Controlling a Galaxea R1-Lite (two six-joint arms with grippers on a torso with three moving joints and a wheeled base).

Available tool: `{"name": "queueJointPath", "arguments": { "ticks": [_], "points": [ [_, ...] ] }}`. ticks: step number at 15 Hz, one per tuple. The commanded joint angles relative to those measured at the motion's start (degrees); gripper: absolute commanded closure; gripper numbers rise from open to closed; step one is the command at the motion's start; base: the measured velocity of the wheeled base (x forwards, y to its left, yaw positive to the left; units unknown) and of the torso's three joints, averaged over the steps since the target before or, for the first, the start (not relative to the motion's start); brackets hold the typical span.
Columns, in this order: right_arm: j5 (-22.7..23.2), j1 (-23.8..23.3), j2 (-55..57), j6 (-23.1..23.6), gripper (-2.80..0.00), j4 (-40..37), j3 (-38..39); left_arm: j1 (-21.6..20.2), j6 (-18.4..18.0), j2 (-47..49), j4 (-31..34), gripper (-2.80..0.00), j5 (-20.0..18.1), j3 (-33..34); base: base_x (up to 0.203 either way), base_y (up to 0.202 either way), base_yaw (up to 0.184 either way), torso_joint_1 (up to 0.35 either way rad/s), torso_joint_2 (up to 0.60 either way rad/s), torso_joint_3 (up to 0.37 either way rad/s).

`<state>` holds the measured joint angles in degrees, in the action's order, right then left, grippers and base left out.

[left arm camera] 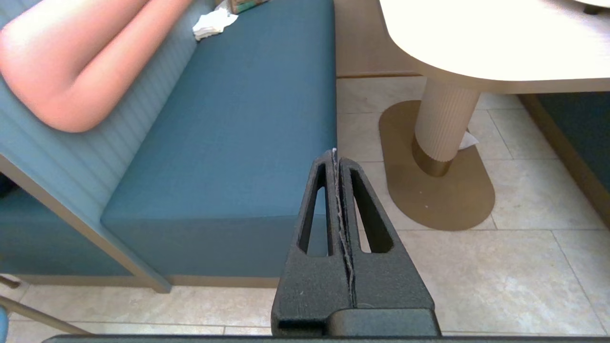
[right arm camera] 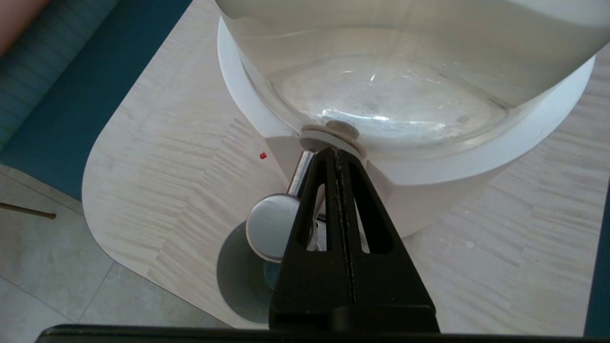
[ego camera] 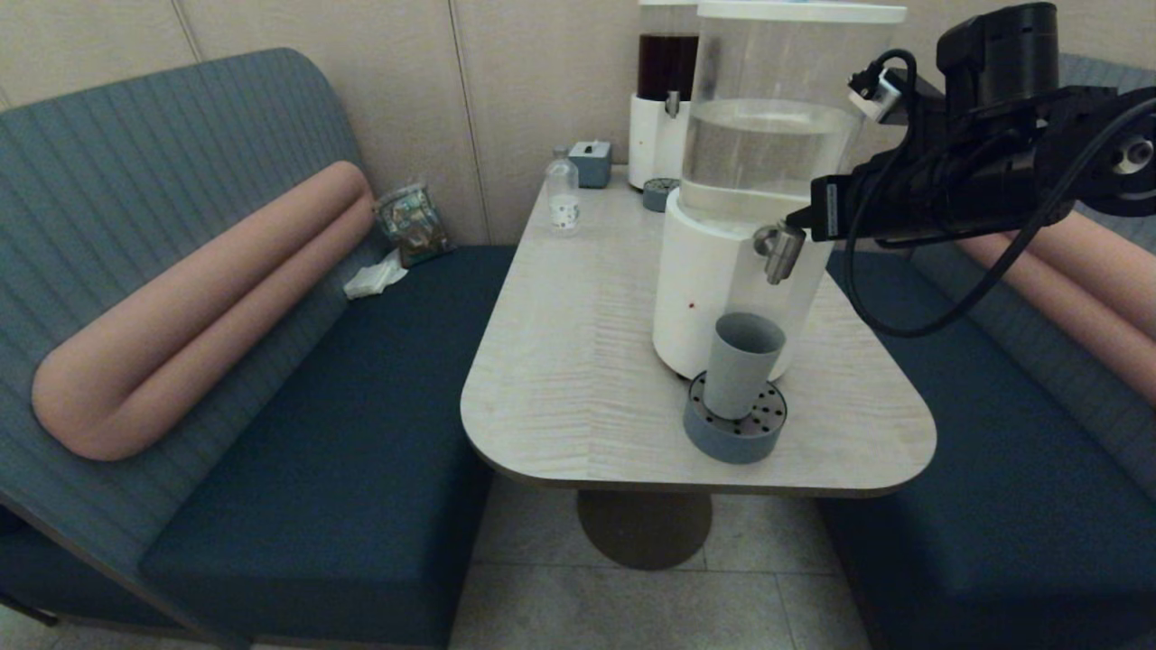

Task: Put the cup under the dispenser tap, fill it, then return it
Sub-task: Turn on the faucet

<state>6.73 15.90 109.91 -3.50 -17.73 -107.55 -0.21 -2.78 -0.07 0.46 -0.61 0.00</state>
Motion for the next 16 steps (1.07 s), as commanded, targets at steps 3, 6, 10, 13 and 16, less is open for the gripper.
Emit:
{"name": "queueJointPath", "arguments": {
  "ticks": [3,6,10,13,16],
  "points": [
    [0.30,0.01,0.22,0.06,0.00,-1.55,-0.21,-0.05,-0.03,-0.01,-0.02,0.00,-0.01,0.00,0.000,0.000,0.000,0.000,0.00,0.000],
    [0.39,0.01,0.64,-0.02,0.00,-1.62,-0.36,-0.05,-0.03,-0.01,-0.02,0.00,-0.01,0.00,0.000,0.000,0.000,0.000,0.00,0.000],
    [0.39,-0.08,1.67,0.07,0.00,-1.79,-2.00,0.03,-0.03,-0.01,-0.02,0.00,-0.01,0.00,0.000,0.000,0.000,0.000,0.00,0.000],
    [0.39,-0.08,2.15,0.07,0.00,-1.87,-2.12,0.03,-0.03,-0.01,-0.02,0.00,-0.01,0.00,0.000,0.000,0.000,0.000,0.00,0.000],
    [0.48,0.01,2.15,0.07,0.00,-1.82,-2.56,0.03,-0.03,-0.01,-0.02,0.00,-0.01,0.00,0.000,0.000,0.000,0.000,0.00,0.000]
  ]
}}
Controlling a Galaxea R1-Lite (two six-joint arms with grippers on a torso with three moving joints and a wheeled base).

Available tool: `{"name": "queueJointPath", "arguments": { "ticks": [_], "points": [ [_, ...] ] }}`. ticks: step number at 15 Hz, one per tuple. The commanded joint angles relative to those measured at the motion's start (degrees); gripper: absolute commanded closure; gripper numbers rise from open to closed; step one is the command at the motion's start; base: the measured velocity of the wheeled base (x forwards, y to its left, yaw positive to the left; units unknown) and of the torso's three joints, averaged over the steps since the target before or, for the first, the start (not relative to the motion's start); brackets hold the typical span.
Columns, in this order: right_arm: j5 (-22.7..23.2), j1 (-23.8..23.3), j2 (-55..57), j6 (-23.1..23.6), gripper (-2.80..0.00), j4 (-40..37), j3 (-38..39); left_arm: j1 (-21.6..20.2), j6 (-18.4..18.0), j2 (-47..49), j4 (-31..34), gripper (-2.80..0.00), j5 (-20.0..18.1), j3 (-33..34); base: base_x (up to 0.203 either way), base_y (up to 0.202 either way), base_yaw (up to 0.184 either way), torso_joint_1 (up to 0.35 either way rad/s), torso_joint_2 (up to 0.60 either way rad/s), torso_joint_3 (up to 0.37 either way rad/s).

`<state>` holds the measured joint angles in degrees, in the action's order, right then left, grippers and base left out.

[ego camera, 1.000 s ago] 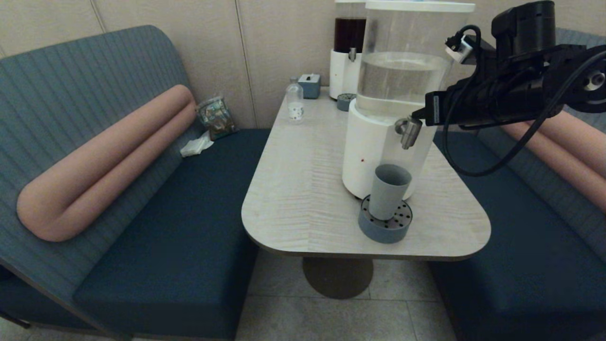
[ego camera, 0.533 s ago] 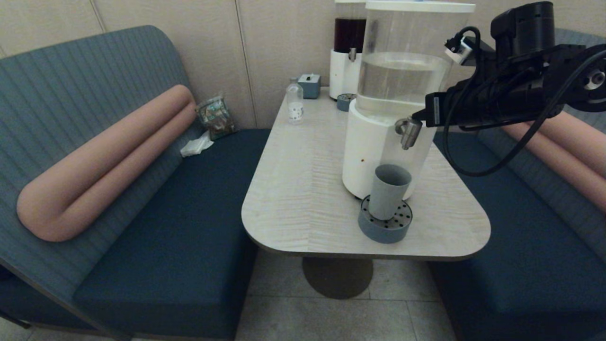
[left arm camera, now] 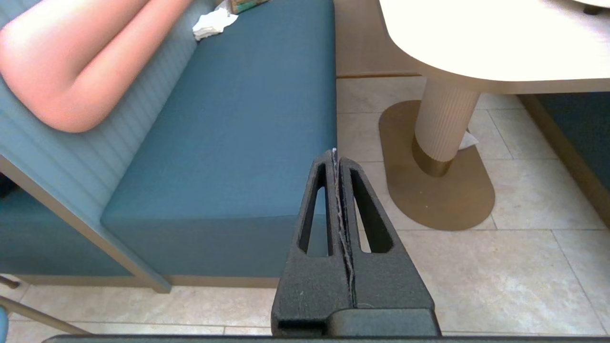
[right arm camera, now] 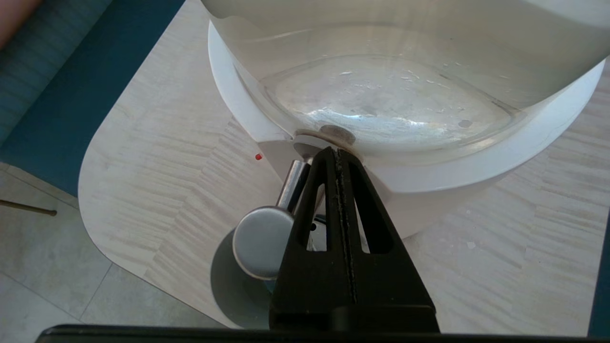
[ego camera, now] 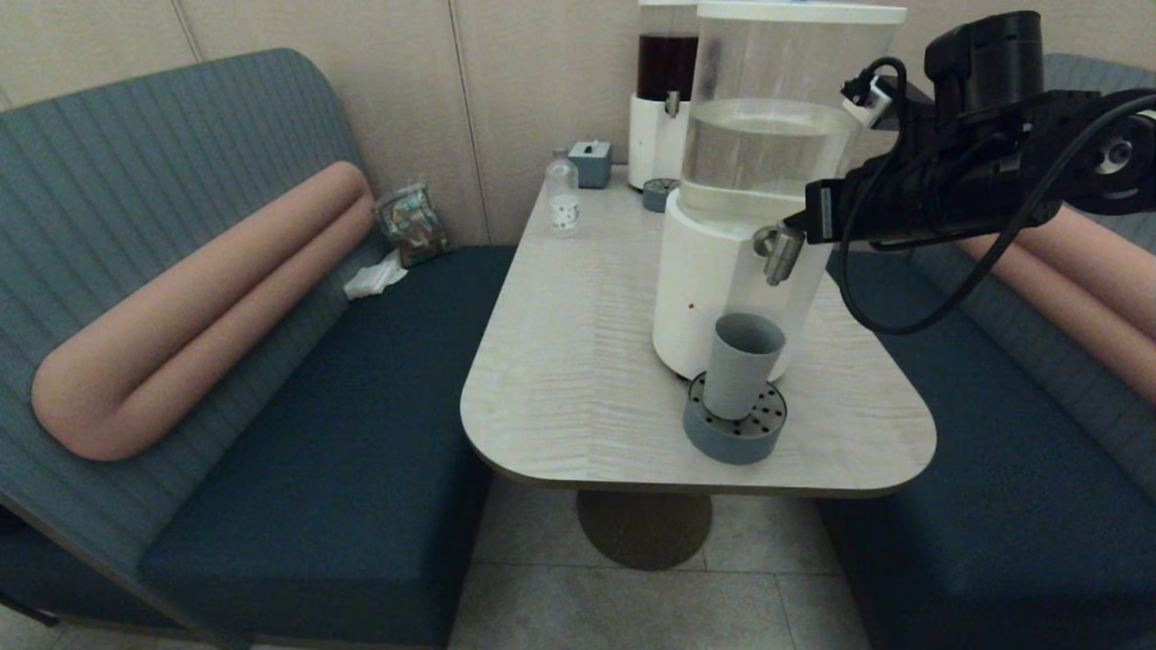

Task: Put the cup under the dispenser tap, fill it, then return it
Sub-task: Turn on the faucet

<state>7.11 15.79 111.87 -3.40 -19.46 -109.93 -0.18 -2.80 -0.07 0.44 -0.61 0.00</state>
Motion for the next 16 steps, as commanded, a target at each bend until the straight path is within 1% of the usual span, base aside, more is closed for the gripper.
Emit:
{"name": "queueJointPath", "arguments": {
  "ticks": [1,3,11,16],
  "points": [
    [0.28,0.12,0.19,-0.02,0.00,-0.14,-0.28,-0.08,-0.01,-0.01,0.00,0.00,0.00,0.00,0.000,0.000,0.000,0.000,0.00,0.000],
    [1.07,0.12,0.37,-0.02,0.00,-0.14,-0.28,0.01,-0.01,-0.01,0.00,0.00,0.00,0.00,0.000,0.000,0.000,0.000,0.00,0.000],
    [1.24,1.70,0.28,0.06,0.00,-0.23,-0.28,-0.06,-0.01,-0.01,0.00,0.00,0.00,0.00,0.000,0.000,0.000,0.000,0.00,0.000],
    [1.68,1.70,0.48,0.06,0.00,-0.23,-0.37,0.01,-0.01,0.07,0.00,0.00,0.00,0.00,0.000,0.000,0.000,0.000,0.00,0.000]
  ]
}}
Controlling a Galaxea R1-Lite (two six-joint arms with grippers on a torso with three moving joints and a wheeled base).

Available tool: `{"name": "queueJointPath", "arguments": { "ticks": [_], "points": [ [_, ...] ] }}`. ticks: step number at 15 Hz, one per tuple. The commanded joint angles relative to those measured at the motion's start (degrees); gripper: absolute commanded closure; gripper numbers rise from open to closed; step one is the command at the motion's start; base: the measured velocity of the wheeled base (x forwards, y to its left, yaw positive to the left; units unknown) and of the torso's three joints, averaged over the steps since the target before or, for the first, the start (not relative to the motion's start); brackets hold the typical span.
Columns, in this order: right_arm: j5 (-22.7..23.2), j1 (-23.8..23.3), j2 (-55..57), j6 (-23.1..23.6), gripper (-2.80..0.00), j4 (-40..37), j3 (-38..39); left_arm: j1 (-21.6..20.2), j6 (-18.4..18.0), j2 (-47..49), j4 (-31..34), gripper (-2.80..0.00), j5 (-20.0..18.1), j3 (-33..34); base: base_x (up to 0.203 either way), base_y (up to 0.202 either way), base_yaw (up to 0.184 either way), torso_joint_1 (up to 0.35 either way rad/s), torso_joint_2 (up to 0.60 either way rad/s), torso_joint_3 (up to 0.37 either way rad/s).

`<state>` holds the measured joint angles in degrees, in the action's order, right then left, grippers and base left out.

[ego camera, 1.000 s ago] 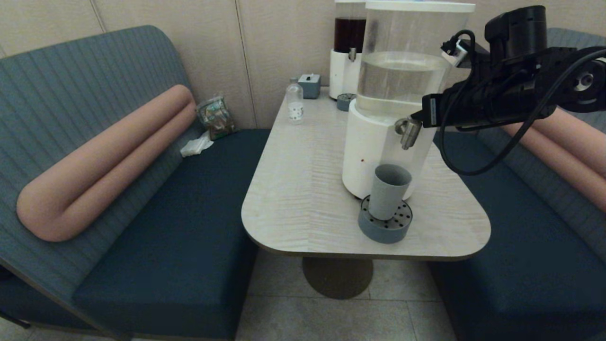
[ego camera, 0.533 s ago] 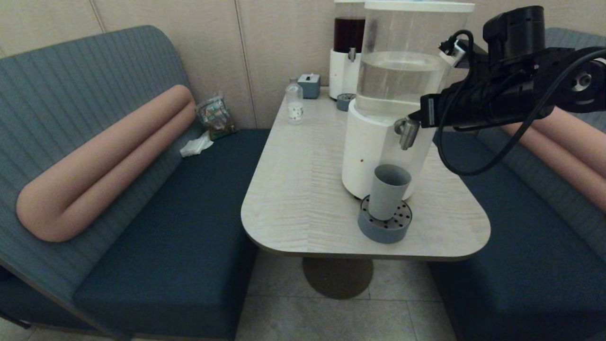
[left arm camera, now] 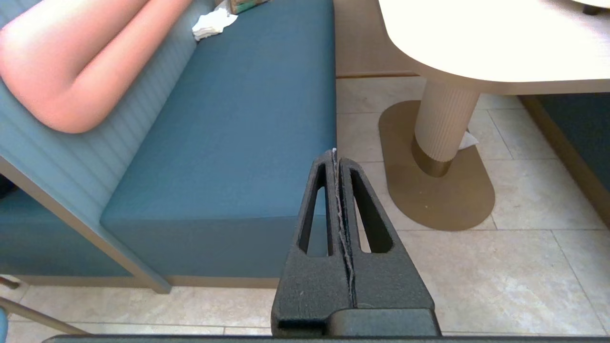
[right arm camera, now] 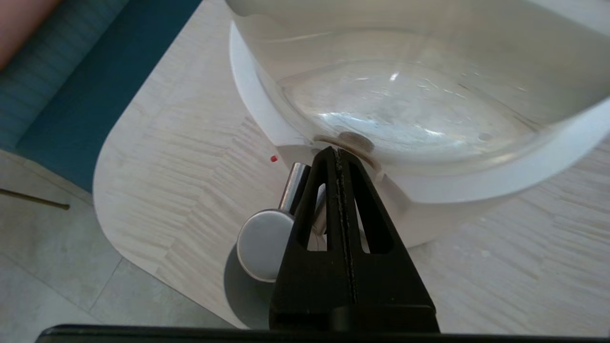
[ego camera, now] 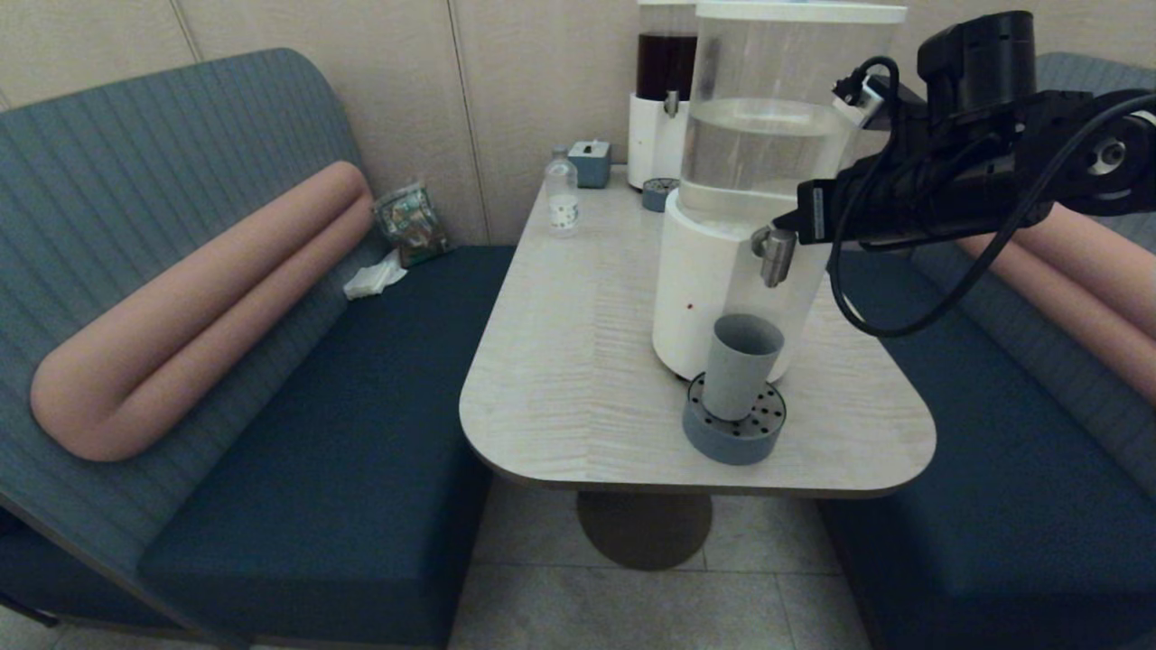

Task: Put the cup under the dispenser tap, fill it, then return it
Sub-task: Turn on the faucet

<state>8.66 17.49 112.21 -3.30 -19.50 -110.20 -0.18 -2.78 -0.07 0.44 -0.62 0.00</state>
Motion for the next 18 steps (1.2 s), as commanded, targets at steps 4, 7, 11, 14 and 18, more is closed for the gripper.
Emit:
{"name": "queueJointPath", "arguments": {
  "ticks": [4,7,11,14,18],
  "points": [
    [0.22,0.09,0.55,0.05,0.00,-0.09,-0.10,0.01,-0.03,-0.01,0.00,0.00,0.01,0.00,0.000,0.000,0.000,0.000,0.00,0.000],
    [0.22,0.35,0.52,0.05,0.00,-0.01,-0.19,0.01,-0.03,-0.01,0.00,0.00,0.01,0.00,0.000,0.000,0.000,0.000,0.00,0.000],
    [0.22,0.44,0.55,0.14,0.00,-0.01,-0.28,0.00,-0.03,-0.01,0.00,0.00,0.01,0.00,0.000,0.000,0.000,0.000,0.00,0.000],
    [0.13,0.44,0.38,0.23,0.00,-0.01,-0.28,0.01,-0.03,-0.01,0.00,0.00,0.01,0.00,0.000,0.000,0.000,0.000,0.00,0.000],
    [0.13,0.44,0.55,0.23,0.00,-0.09,-0.28,-0.08,-0.03,-0.01,0.00,0.00,0.01,0.00,0.000,0.000,0.000,0.000,0.00,0.000]
  ]
}}
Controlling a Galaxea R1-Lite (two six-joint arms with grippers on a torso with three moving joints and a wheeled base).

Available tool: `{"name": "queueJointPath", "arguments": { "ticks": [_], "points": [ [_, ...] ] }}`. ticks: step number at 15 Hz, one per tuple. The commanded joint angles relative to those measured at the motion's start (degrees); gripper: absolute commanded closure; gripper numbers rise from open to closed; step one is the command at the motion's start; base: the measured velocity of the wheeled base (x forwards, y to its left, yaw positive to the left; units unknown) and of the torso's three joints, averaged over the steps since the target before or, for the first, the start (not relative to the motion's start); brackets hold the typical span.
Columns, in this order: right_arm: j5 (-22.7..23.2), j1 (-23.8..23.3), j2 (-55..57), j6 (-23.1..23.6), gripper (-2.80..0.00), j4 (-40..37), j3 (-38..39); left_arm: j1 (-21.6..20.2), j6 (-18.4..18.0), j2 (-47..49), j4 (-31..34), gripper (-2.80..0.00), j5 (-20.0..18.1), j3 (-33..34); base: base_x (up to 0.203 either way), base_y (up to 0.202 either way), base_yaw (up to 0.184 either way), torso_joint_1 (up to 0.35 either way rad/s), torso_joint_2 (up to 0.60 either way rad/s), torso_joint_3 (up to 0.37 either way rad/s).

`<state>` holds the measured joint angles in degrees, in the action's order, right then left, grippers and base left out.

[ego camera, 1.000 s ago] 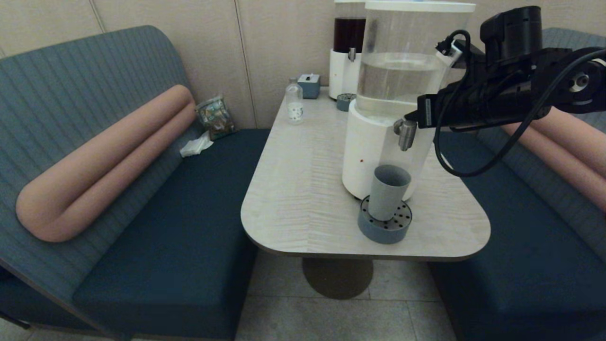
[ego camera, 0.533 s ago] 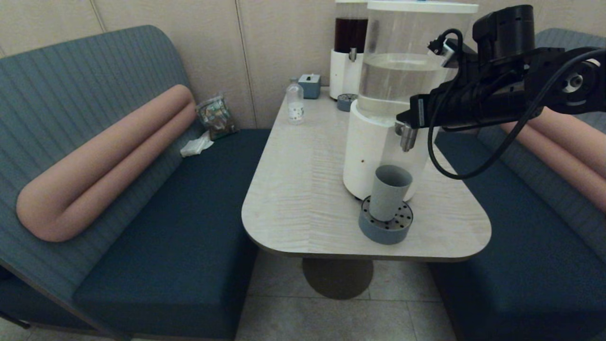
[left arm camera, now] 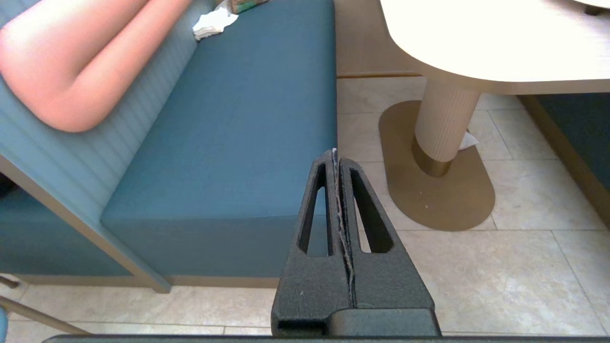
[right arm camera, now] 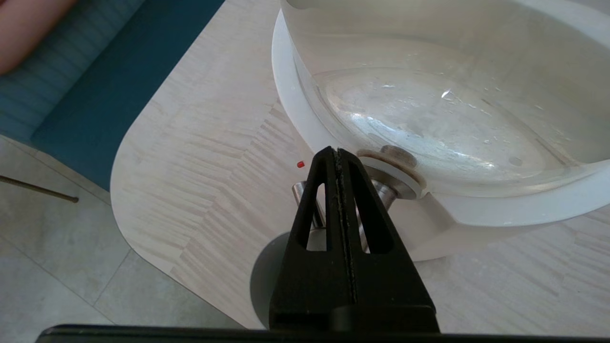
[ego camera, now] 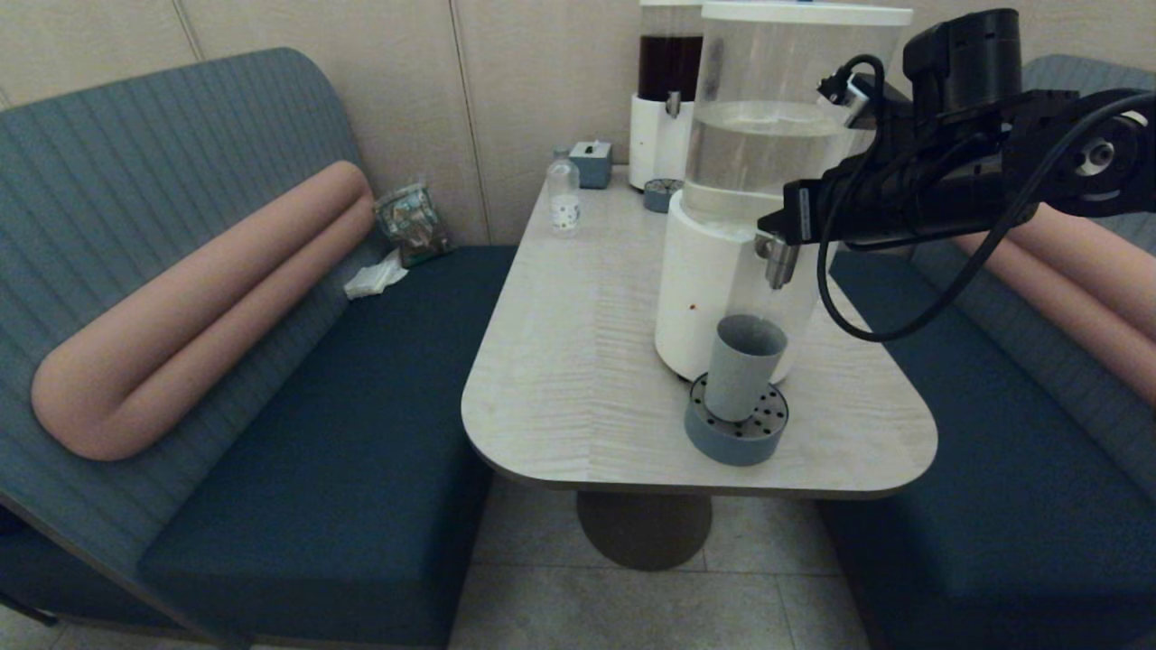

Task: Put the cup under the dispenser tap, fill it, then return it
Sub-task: Turn on the faucet

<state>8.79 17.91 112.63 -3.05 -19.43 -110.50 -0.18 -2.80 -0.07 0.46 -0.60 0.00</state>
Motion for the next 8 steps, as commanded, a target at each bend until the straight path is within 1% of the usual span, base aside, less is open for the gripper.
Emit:
{"name": "queueJointPath", "arguments": {
  "ticks": [1,8],
  "points": [
    [0.00,0.11,0.13,-0.03,0.00,-0.17,0.02,0.01,-0.01,-0.01,-0.02,0.00,-0.02,0.00,0.000,0.000,0.000,0.000,0.00,0.000],
    [0.00,1.60,0.09,-0.03,0.00,-0.26,0.06,-0.06,-0.01,-0.01,-0.02,0.00,-0.02,0.00,0.000,0.000,0.000,0.000,0.00,0.000]
  ]
}}
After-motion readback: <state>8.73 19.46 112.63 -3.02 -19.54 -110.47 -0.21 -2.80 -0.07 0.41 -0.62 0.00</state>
